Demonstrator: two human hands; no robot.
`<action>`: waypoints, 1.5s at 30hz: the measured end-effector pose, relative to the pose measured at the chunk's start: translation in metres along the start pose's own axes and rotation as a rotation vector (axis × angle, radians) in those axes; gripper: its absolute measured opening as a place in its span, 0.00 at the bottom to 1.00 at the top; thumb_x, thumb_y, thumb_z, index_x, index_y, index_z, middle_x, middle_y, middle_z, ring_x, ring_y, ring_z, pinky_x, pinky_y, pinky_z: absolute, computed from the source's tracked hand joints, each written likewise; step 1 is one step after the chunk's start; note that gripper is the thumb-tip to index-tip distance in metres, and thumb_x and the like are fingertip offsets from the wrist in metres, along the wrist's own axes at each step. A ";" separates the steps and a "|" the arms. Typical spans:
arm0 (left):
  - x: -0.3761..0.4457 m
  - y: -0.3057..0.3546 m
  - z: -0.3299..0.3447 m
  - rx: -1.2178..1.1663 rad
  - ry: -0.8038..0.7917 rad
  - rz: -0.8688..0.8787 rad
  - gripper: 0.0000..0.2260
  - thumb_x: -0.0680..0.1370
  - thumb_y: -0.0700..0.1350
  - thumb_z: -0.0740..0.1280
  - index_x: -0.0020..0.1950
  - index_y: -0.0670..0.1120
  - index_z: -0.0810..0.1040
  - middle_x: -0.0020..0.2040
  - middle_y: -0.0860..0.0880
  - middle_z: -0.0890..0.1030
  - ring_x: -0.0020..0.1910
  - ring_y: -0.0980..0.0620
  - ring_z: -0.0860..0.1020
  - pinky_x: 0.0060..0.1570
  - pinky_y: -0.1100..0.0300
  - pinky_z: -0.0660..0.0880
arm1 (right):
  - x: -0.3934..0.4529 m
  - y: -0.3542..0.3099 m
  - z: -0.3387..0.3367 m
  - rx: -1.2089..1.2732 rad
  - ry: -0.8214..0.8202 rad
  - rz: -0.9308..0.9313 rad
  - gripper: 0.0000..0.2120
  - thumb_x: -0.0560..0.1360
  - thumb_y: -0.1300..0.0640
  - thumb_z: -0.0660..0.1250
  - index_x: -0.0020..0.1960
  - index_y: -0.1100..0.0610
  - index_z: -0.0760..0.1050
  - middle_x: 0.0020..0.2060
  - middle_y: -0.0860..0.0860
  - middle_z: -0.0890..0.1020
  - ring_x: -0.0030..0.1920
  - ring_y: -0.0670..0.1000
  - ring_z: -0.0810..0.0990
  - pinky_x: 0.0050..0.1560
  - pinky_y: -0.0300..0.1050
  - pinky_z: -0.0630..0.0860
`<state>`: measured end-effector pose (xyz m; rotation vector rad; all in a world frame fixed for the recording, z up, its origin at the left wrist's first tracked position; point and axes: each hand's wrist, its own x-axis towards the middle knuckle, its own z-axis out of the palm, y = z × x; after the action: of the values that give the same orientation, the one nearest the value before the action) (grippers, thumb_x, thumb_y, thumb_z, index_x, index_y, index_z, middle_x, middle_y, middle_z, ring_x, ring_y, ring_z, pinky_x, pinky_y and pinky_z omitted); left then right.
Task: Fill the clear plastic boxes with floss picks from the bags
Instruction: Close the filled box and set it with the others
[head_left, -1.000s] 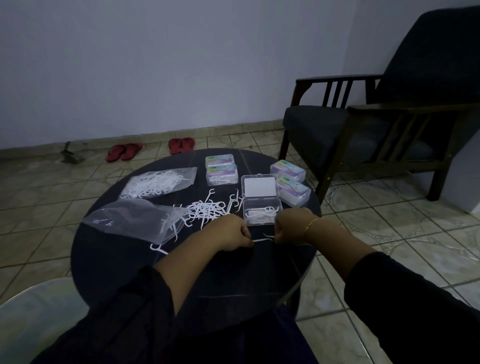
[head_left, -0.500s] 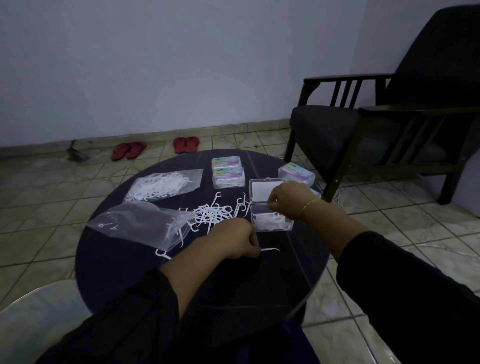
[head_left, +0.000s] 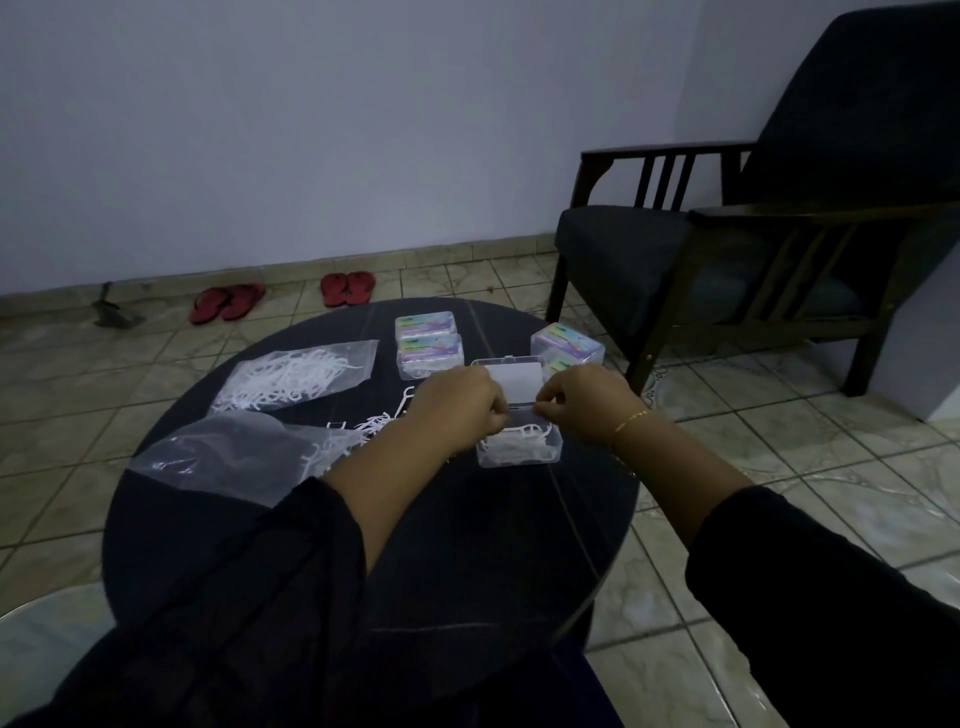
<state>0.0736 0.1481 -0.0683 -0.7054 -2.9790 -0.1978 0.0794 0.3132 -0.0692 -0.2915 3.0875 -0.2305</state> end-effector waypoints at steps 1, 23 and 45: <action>-0.001 -0.002 0.003 -0.006 0.002 -0.015 0.08 0.77 0.51 0.67 0.52 0.53 0.84 0.50 0.51 0.80 0.48 0.50 0.78 0.48 0.54 0.76 | 0.000 0.000 0.001 0.001 -0.005 0.002 0.14 0.79 0.48 0.60 0.55 0.53 0.80 0.48 0.52 0.82 0.50 0.50 0.78 0.54 0.46 0.75; -0.060 -0.089 -0.013 0.255 -0.264 -0.249 0.19 0.75 0.51 0.64 0.66 0.54 0.73 0.62 0.46 0.74 0.66 0.47 0.63 0.62 0.49 0.56 | 0.027 -0.095 0.026 -0.396 0.034 -0.310 0.15 0.78 0.53 0.61 0.64 0.52 0.72 0.63 0.53 0.72 0.66 0.56 0.63 0.63 0.53 0.62; -0.043 -0.093 0.010 0.129 -0.293 -0.228 0.20 0.72 0.66 0.58 0.50 0.53 0.76 0.53 0.51 0.77 0.62 0.50 0.64 0.60 0.46 0.54 | 0.062 -0.103 0.041 -0.418 -0.081 -0.363 0.19 0.77 0.50 0.60 0.67 0.48 0.70 0.66 0.51 0.70 0.68 0.56 0.60 0.64 0.57 0.57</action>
<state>0.0690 0.0479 -0.0924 -0.4100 -3.3103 0.0949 0.0395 0.1957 -0.0958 -0.8491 2.9492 0.4171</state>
